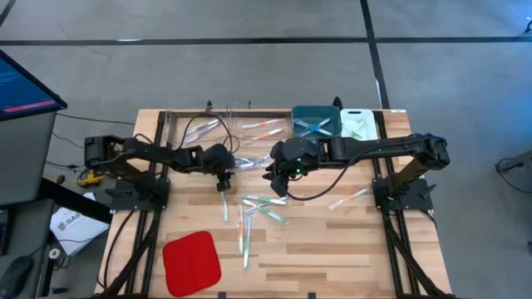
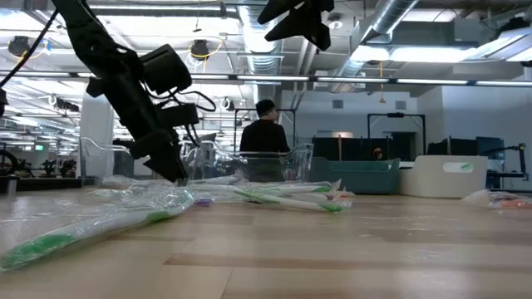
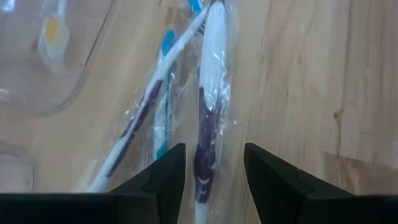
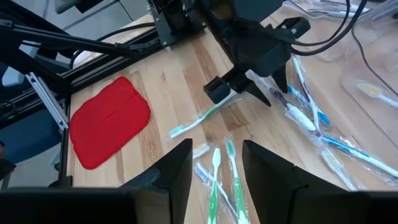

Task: Pick & Place Toothbrushes
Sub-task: Put the violet toothbrush into the left transparent bin

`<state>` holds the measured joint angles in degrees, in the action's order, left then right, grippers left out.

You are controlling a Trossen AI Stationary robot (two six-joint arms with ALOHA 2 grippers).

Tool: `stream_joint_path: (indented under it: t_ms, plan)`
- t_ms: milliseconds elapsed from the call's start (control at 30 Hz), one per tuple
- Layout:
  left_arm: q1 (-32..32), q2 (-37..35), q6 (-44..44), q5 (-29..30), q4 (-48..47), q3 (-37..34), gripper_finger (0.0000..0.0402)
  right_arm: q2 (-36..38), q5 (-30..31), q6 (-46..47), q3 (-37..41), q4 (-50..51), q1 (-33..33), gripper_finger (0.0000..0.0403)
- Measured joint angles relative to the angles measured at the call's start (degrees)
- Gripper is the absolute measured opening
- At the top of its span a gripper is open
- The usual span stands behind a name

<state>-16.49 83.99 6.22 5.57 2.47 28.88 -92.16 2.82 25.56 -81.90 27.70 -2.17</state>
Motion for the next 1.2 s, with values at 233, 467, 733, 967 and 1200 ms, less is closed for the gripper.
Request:
stream_joint_path:
  t_ms: [233,467,733,967,1200]
  plan:
    - [0.44,-0.02,-0.28,-0.03,-0.12,0.00,0.0159,0.00,-0.01,0.00,0.01,0.07,0.00,0.0134]
    - [0.44,-0.02,-0.70,-2.12,-0.12,0.00,0.0159,-0.02,-0.01,0.00,0.01,0.09,0.00,0.0137]
    - [1.39,-0.02,-2.21,-3.98,-0.59,0.00,0.0159,-0.02,0.01,0.00,-0.01,0.09,0.00,0.0134]
    - [3.15,-0.02,-2.19,-3.88,-0.78,0.00,0.0159,-0.02,-0.01,0.00,-0.01,0.09,0.00,0.0137]
    - [3.17,0.63,-2.19,-2.67,-0.99,0.00,0.0159,-0.02,-0.01,0.00,0.00,0.07,0.00,0.0137]
